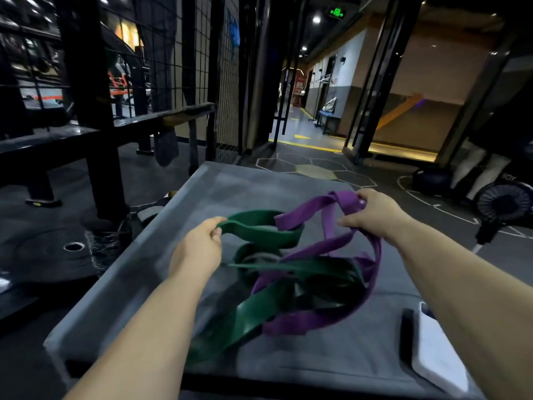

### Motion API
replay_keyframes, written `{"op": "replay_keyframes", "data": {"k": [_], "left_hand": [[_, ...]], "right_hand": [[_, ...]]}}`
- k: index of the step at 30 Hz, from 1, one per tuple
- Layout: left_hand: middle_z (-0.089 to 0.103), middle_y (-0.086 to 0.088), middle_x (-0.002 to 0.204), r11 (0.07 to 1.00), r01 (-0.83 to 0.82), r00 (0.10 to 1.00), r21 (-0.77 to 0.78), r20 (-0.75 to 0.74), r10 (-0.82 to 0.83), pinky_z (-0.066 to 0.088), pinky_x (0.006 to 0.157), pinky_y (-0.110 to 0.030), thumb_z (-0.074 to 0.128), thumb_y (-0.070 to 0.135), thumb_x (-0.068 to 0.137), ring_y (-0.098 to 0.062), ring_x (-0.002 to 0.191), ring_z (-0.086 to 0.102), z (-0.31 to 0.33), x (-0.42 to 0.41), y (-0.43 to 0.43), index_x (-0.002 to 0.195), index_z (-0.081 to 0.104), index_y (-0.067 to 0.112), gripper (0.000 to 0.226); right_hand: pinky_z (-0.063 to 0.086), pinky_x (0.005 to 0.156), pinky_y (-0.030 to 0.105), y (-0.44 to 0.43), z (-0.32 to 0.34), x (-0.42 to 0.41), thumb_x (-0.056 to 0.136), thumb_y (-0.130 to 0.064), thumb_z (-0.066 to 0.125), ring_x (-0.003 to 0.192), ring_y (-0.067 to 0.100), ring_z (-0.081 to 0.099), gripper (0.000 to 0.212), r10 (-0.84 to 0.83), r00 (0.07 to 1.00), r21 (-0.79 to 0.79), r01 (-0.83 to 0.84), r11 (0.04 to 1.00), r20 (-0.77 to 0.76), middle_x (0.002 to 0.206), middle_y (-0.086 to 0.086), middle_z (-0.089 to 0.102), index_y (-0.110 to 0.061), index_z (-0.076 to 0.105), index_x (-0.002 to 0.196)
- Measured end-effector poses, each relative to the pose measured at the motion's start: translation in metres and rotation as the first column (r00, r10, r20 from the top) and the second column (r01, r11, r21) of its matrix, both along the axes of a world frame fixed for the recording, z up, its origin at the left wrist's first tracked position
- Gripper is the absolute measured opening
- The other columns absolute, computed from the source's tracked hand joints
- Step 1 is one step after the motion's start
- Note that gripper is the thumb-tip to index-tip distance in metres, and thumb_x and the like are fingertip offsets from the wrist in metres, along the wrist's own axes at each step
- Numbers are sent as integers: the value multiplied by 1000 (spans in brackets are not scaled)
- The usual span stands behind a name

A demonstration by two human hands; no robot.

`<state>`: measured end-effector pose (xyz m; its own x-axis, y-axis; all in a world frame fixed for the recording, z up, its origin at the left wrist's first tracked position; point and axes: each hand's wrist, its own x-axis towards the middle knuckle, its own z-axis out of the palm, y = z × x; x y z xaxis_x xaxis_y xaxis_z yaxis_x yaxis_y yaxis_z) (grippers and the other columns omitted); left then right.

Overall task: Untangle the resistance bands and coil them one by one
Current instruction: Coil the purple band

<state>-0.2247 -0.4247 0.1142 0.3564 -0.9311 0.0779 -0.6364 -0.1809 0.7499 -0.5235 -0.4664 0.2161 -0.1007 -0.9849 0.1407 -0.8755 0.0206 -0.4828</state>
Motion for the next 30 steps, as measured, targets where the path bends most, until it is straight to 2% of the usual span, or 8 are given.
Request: {"op": "replay_keyframes", "data": {"k": [4, 8, 11, 15, 17, 20, 25, 30], "left_hand": [[63, 2, 121, 999, -23, 998, 32, 58, 21, 43, 66, -30, 30, 29, 104, -27, 87, 58, -5, 6, -4, 124, 54, 47, 36], [65, 3, 108, 993, -119, 991, 5, 53, 119, 53, 69, -36, 30, 26, 102, -29, 83, 61, -11, 30, -11, 122, 54, 48, 38], [64, 1, 114, 982, -187, 976, -35, 106, 190, 45, 63, -32, 32, 22, 102, -28, 84, 60, -7, 39, -12, 123, 56, 44, 39], [53, 9, 135, 978, -187, 972, -96, 125, 198, 50, 77, -38, 35, 21, 100, -28, 102, 57, -10, 35, -13, 124, 57, 44, 40], [39, 12, 149, 990, -115, 974, -87, 185, 130, 47, 95, -42, 34, 23, 99, -28, 122, 47, -12, 27, -11, 131, 51, 45, 42], [20, 9, 159, 996, 41, 939, -74, 344, -13, 21, 115, -49, 41, 26, 100, -24, 146, 13, -5, -1, -1, 149, 27, 35, 52], [-8, 6, 162, 941, 338, 750, 1, 604, -270, -8, 118, -53, 44, 50, 96, -21, 148, -12, -4, -55, 21, 154, -3, 23, 79], [-1, 9, 160, 741, 647, 500, 178, 635, -589, -21, 114, -53, 36, 74, 86, -13, 147, -12, -18, -88, 36, 153, 14, 25, 85]], "right_hand": [[39, 81, 25, 10, 3, -22, 74, -26, 84, 94, 22, 57, 66, -42, 995, 10, 41, 999, 91, 116, 8, 63, -8, 54, 130], [39, 56, 24, 12, 3, -49, 77, -23, 82, 68, 12, 56, 50, -143, 940, -97, 181, 979, 311, 105, 11, 66, -9, 58, 118], [47, 68, 28, 11, 15, -62, 77, -27, 82, 80, 21, 63, 49, -161, 898, -194, 259, 946, 409, 108, 10, 68, -13, 58, 117], [53, 80, 37, 11, 27, -65, 74, -30, 84, 86, 24, 66, 55, -113, 947, -106, 151, 983, 299, 102, 6, 67, -18, 56, 120], [56, 82, 39, 12, 20, -62, 69, -29, 87, 85, 24, 68, 58, -80, 983, 4, 80, 997, 163, 101, 8, 69, -16, 57, 117], [48, 58, 22, 22, -1, -56, 71, -18, 87, 63, 11, 66, 60, -71, 994, 123, 61, 991, 81, 90, 4, 68, -9, 55, 121], [46, 72, 29, 41, -50, -50, 68, -29, 88, 84, 20, 56, 83, -126, 991, 183, 116, 976, 43, 114, 11, 59, -10, 39, 132], [46, 83, 37, 64, -87, -44, 70, -54, 80, 105, 33, 60, 89, -66, 998, 126, 65, 990, 9, 126, 7, 57, -27, 24, 135]]}}
